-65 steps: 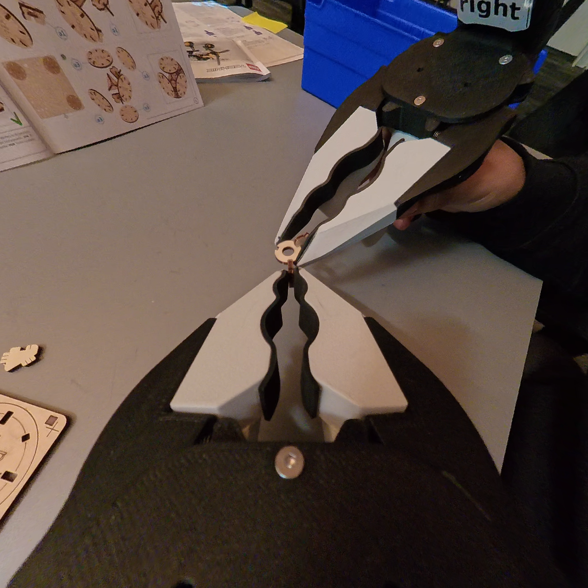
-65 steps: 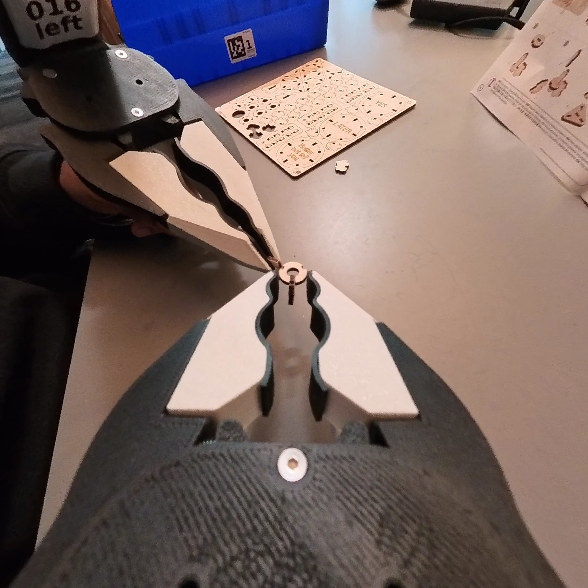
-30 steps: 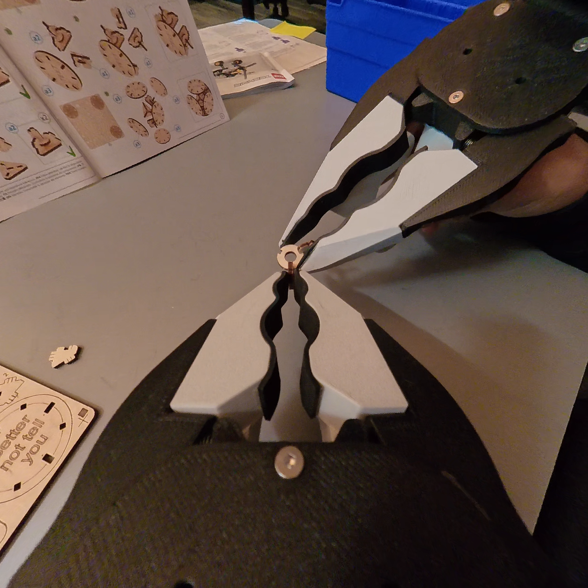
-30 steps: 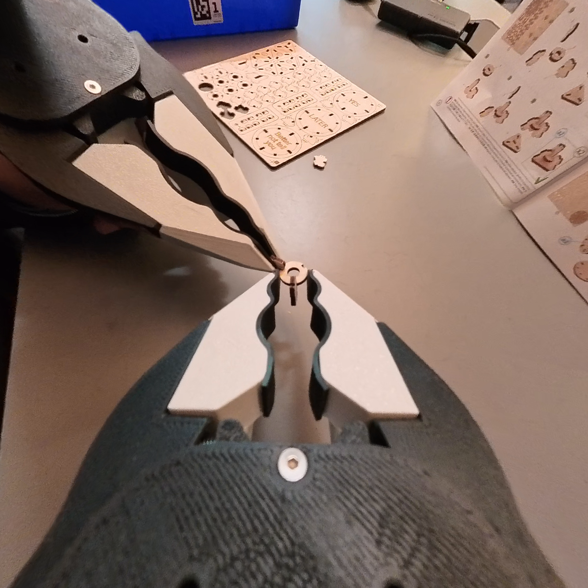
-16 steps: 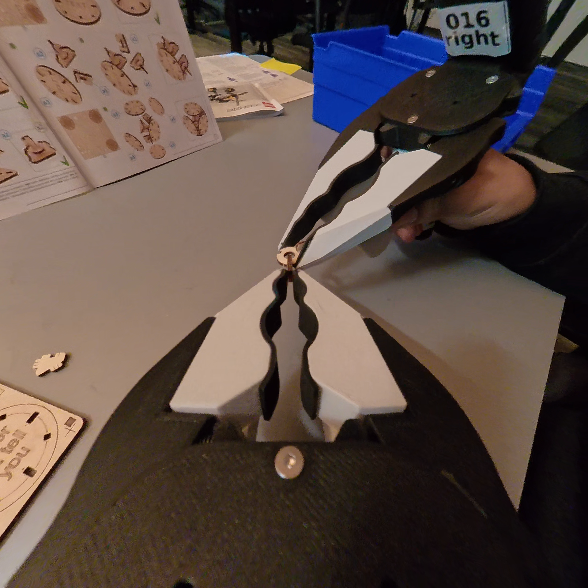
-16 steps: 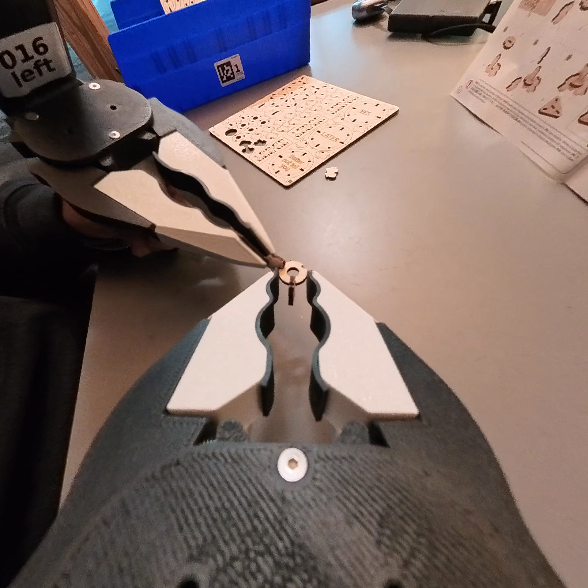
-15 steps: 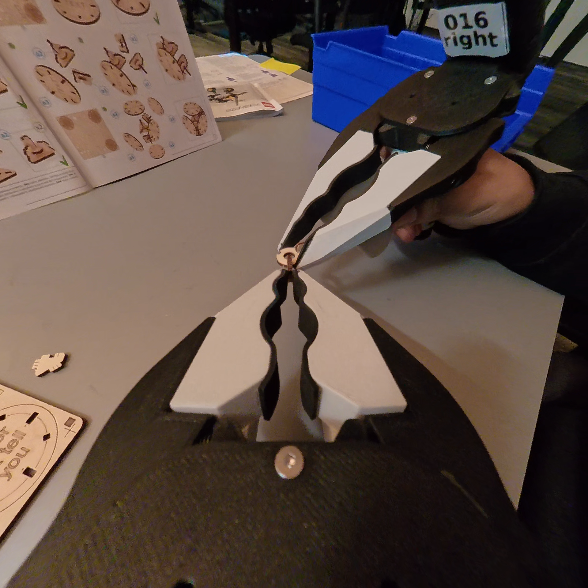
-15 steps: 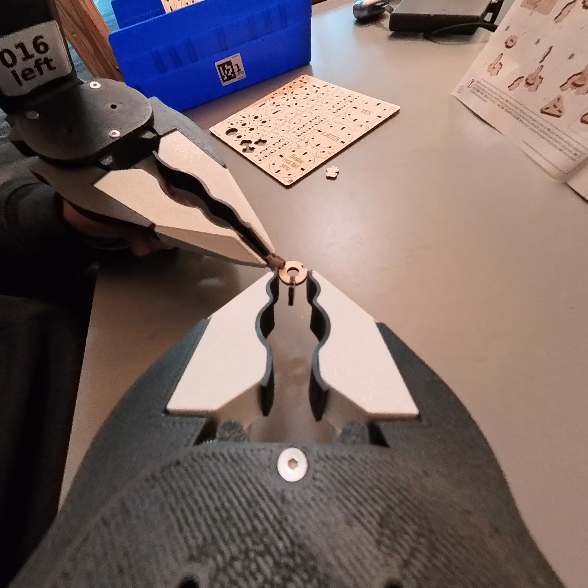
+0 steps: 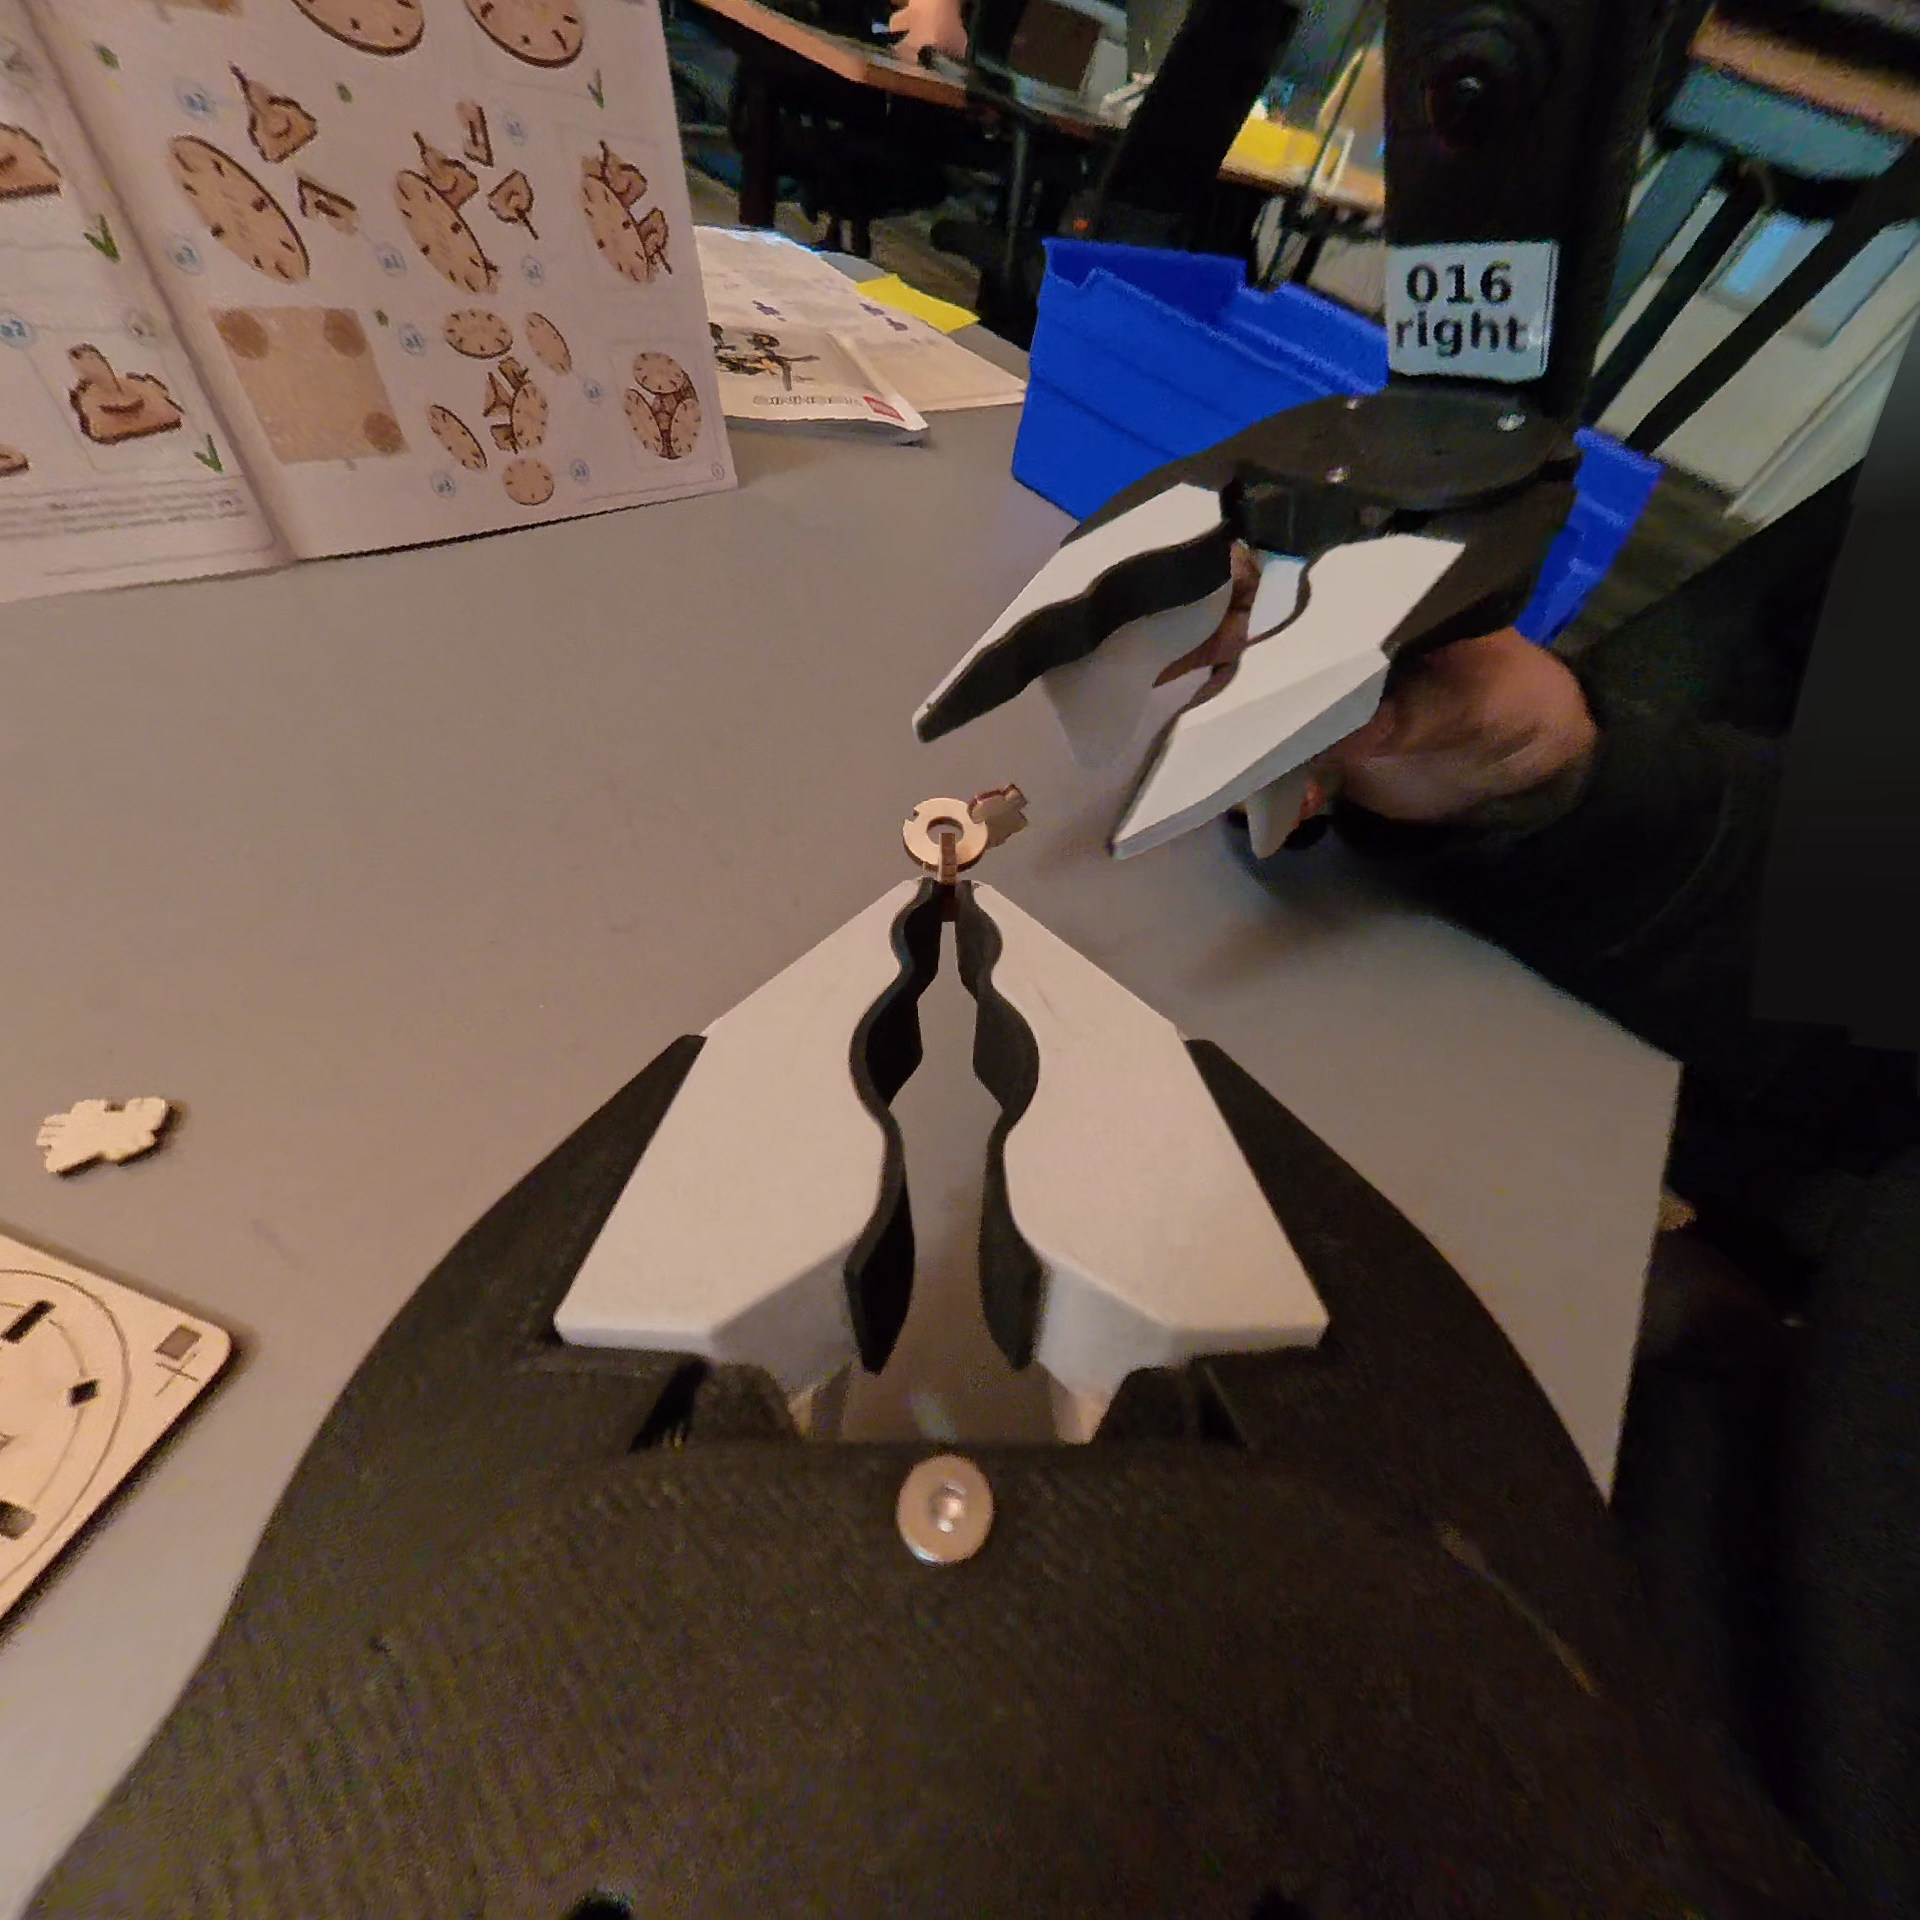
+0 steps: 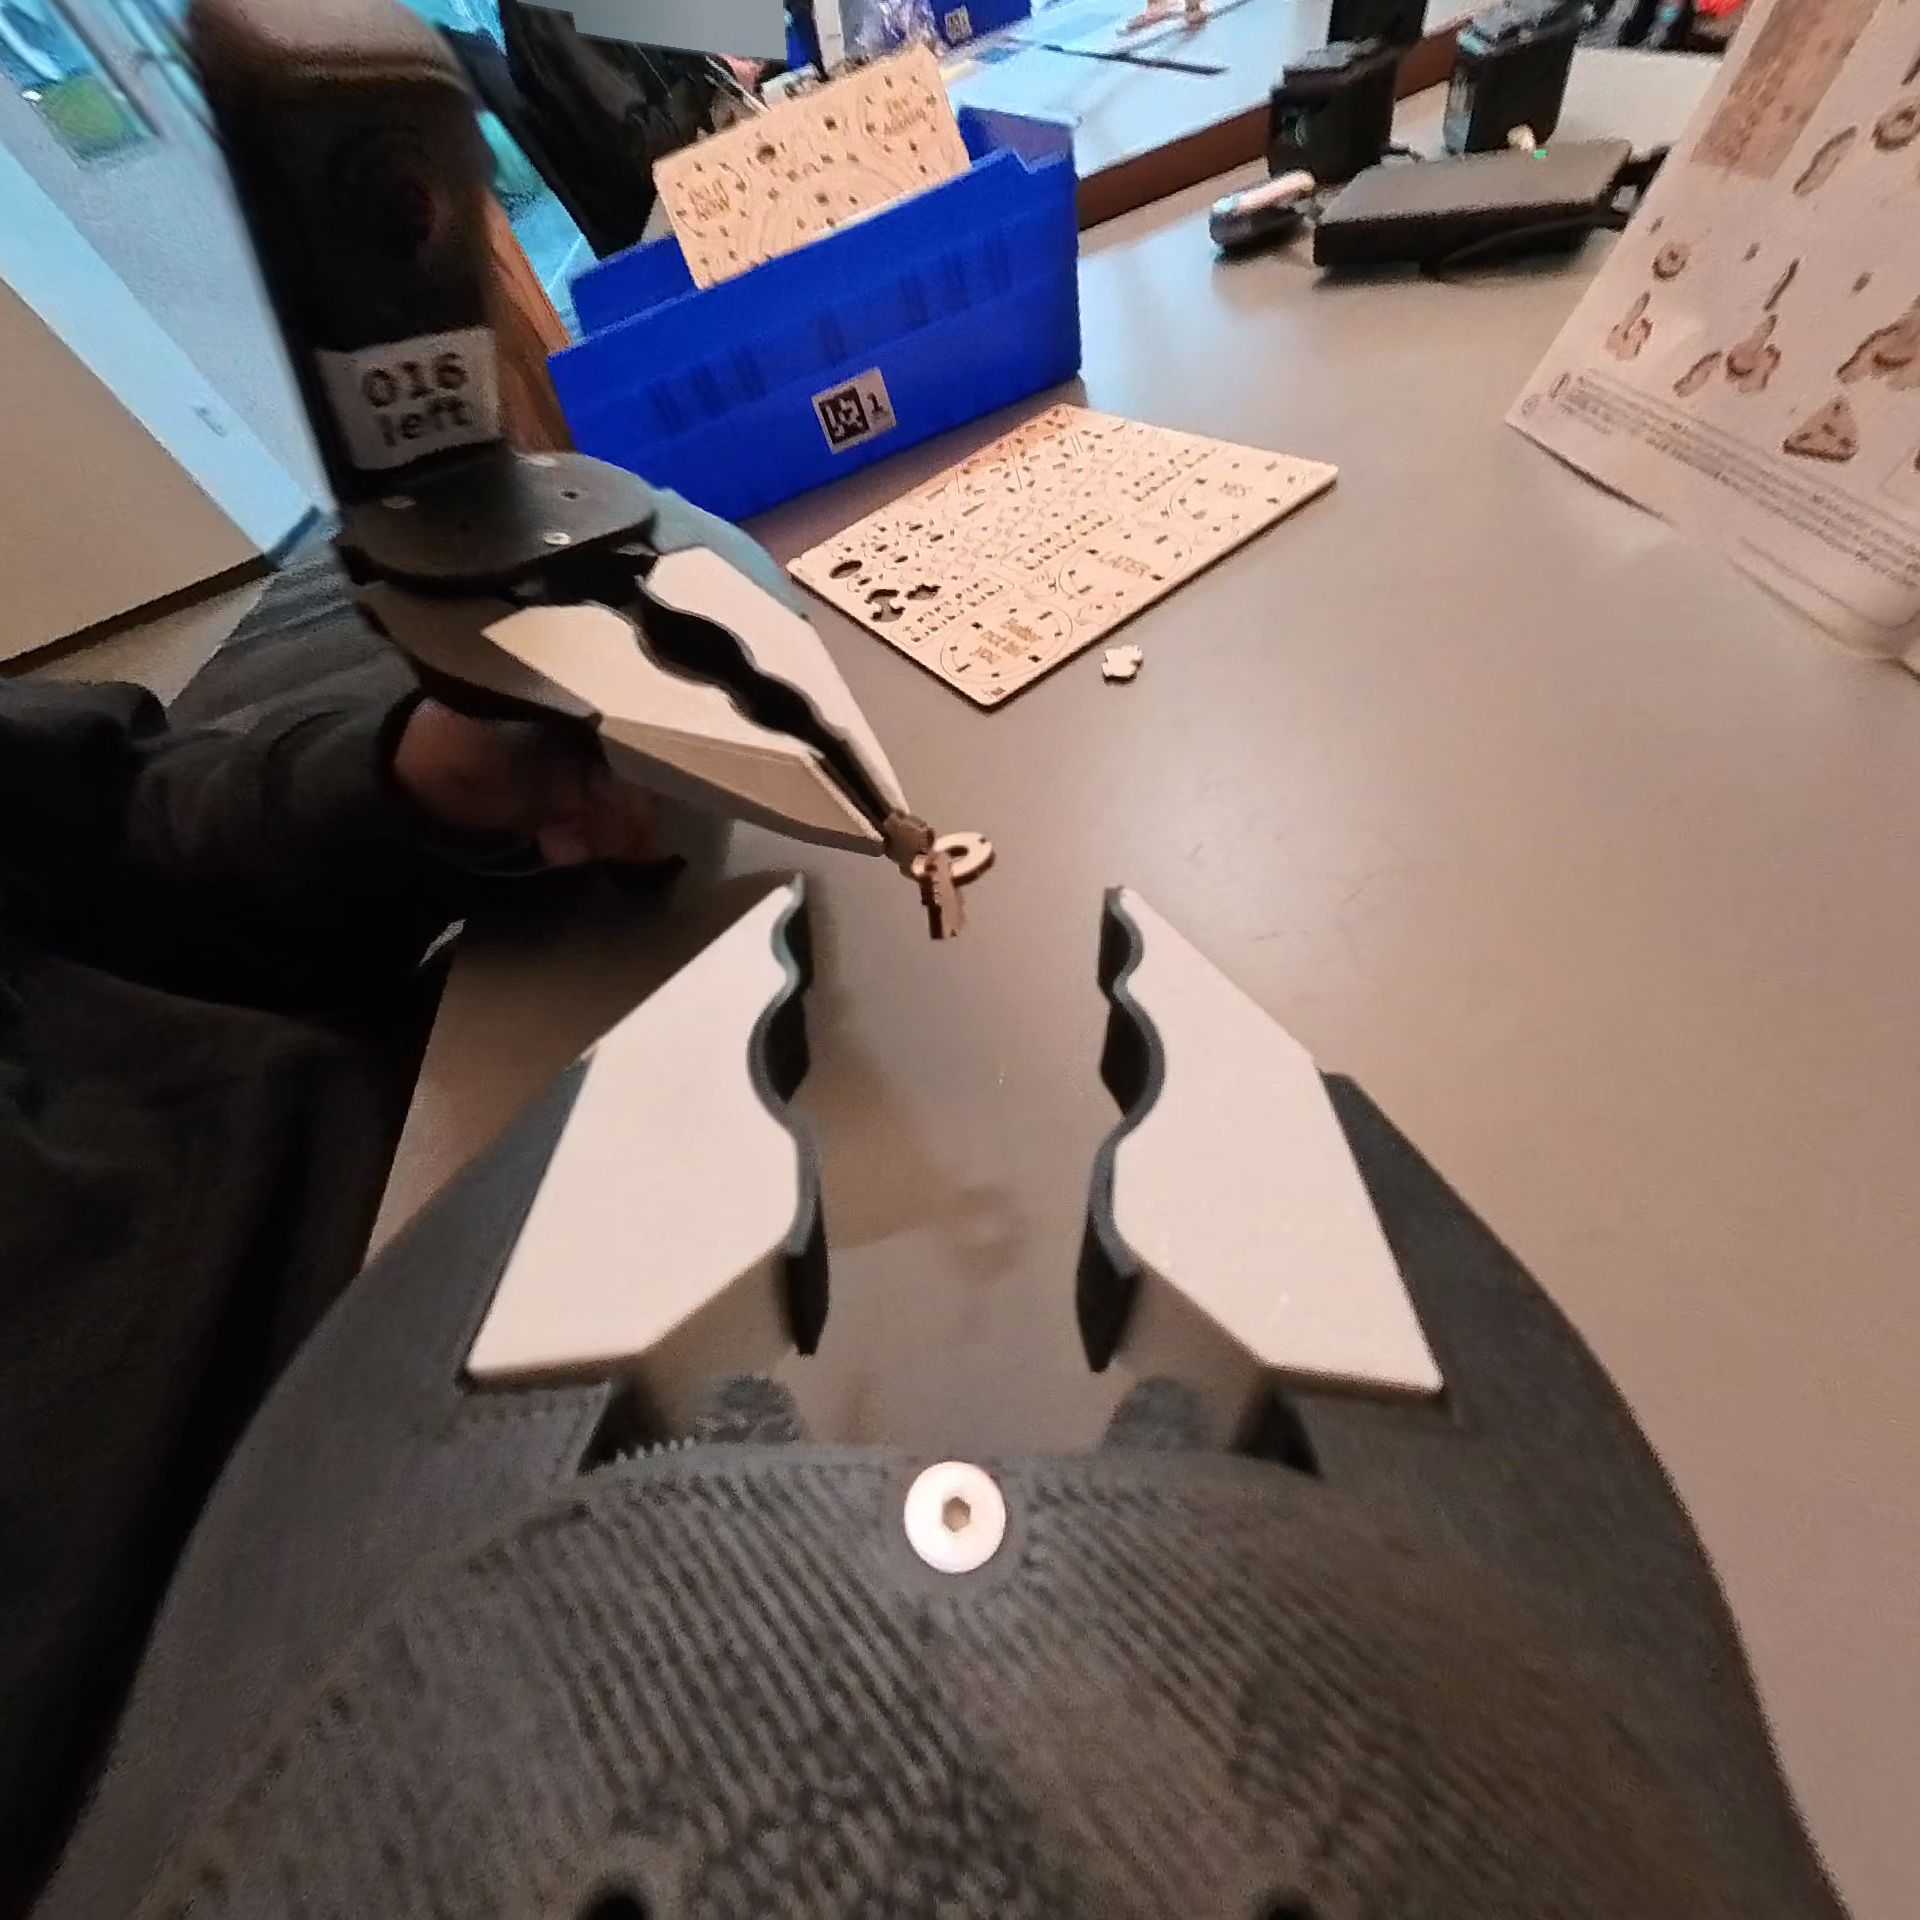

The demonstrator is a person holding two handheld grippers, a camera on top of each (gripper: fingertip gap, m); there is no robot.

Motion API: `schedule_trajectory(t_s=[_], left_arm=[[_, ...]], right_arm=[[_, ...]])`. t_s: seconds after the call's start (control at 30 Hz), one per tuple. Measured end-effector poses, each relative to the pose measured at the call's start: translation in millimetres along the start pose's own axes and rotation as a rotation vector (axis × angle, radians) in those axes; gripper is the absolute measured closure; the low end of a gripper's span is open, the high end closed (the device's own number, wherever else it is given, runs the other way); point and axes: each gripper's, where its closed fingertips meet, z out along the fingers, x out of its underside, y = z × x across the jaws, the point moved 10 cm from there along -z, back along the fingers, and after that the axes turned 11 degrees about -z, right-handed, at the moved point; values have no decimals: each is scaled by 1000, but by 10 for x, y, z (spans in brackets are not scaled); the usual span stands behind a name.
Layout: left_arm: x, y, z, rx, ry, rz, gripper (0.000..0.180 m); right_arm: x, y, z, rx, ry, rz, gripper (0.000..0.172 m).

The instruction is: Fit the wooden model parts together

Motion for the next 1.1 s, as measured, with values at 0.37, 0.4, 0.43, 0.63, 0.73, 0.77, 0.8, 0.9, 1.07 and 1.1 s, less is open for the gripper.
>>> schedule_trajectory(t_s=[0.37,0.4,0.43,0.63,0.73,0.77,0.8,0.9,1.07,1.1], left_arm=[[28,209,-71,435,49,-458,180],[35,218,-80,499,79,-507,180],[44,220,-89,563,109,-550,180],[100,209,-99,680,210,-631,180],[117,179,-88,721,239,-645,180],[121,175,-82,732,240,-653,180],[126,169,-76,744,245,-660,180],[133,157,-67,764,252,-668,180],[130,149,-60,793,240,-694,180],[127,154,-58,796,229,-706,180]], right_arm=[[84,92,-24,-50,94,-411,135],[85,105,-30,-57,86,-434,141],[80,129,-36,-70,71,-459,145],[-38,371,-83,-133,-33,-610,156],[-77,431,-98,-146,-61,-632,160],[-83,450,-100,-160,-71,-632,161],[-88,466,-99,-170,-77,-633,162],[-96,505,-95,-179,-76,-651,165],[-106,507,-106,-170,-85,-654,170],[-109,502,-110,-164,-90,-653,170]])
